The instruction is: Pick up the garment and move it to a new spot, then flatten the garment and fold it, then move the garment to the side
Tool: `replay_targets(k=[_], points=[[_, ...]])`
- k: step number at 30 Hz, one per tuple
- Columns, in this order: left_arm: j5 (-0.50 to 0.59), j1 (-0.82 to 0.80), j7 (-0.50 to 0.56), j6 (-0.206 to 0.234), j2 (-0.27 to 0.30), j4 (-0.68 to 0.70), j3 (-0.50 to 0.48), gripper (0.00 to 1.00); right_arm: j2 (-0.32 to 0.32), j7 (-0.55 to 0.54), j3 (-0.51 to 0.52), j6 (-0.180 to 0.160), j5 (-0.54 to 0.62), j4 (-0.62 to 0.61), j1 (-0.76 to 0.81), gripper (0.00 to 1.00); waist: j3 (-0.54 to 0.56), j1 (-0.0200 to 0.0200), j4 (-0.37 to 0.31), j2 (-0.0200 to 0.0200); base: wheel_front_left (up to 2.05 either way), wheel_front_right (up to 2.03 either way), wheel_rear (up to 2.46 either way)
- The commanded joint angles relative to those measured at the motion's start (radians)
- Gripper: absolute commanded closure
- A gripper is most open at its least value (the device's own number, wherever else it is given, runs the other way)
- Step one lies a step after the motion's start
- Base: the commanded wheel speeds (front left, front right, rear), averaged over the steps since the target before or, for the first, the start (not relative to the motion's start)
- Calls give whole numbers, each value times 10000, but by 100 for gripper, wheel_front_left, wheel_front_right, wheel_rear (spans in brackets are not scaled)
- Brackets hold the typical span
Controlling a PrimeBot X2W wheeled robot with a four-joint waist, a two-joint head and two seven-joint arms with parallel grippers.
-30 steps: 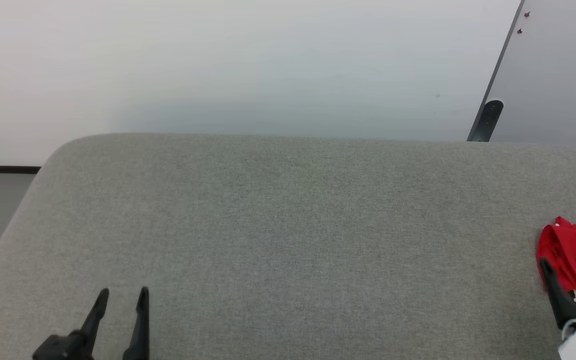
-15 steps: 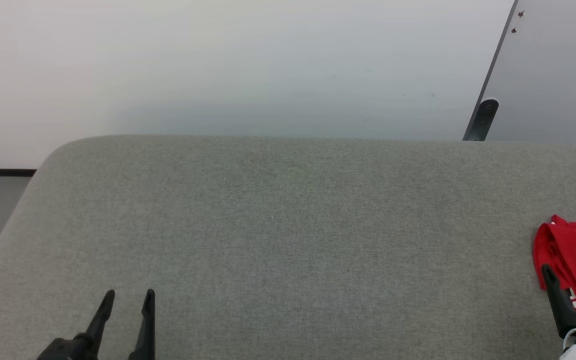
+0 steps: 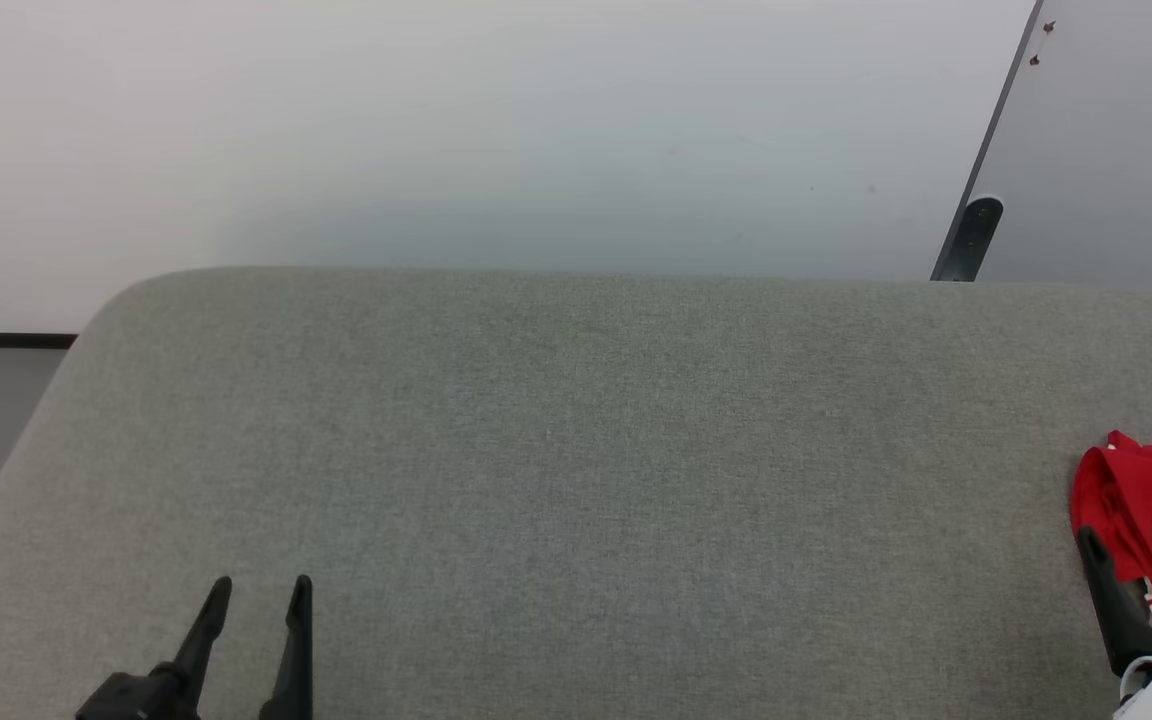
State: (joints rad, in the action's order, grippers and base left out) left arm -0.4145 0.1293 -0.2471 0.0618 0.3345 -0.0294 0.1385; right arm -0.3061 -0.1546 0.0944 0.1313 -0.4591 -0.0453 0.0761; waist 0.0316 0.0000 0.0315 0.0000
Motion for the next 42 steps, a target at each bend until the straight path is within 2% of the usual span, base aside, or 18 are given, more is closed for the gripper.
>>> replay_targets(k=[1, 42], points=[[-42, 55, -10, 48, 20, 39, 2, 0, 38, -6, 16, -11, 52, -40, 159, 0, -8, 0, -5, 0, 0, 0, 0], [-148, -113, -62, 251, 93, -18, 155, 0, 114, -14, -61, -12, 50, -123, 52, 0, -115, 0, -38, 0, 0, 0, 0]])
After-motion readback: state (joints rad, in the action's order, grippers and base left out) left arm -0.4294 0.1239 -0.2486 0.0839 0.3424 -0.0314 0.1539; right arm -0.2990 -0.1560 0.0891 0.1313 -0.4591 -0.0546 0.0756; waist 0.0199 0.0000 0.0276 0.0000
